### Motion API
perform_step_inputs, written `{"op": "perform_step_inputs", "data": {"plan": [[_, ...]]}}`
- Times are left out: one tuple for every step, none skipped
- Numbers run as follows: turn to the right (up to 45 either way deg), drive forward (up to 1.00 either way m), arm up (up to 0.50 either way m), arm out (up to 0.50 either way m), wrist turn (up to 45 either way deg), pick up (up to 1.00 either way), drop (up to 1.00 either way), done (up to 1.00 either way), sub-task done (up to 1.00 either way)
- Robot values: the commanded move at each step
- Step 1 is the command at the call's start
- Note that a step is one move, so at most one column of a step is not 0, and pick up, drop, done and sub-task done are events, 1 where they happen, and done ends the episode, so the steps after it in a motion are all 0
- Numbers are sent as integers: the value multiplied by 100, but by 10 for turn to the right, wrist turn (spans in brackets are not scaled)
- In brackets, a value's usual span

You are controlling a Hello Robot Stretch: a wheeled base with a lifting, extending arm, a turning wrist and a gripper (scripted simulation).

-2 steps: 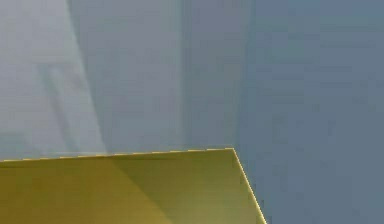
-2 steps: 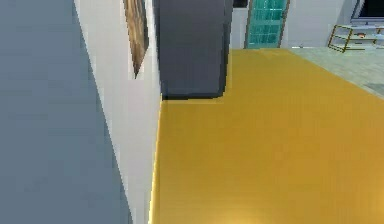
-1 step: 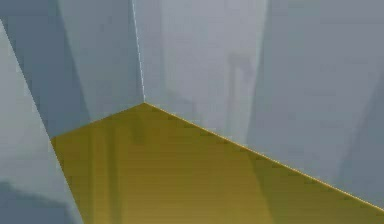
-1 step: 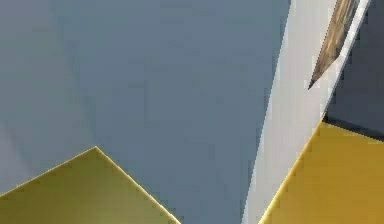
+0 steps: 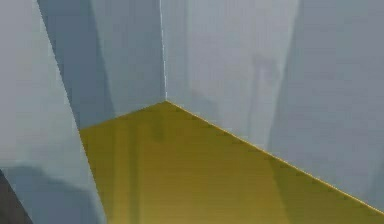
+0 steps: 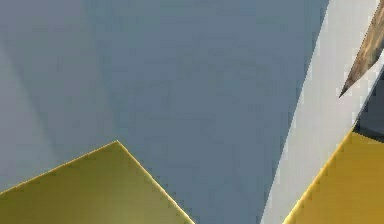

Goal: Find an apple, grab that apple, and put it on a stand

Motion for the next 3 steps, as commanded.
{"op": "perform_step_inputs", "data": {"plan": [[0,65,0,0,0,0,0,0,0],[450,0,0,0,0,0,0,0,0],[450,0,0,0,0,0,0,0,0]]}}
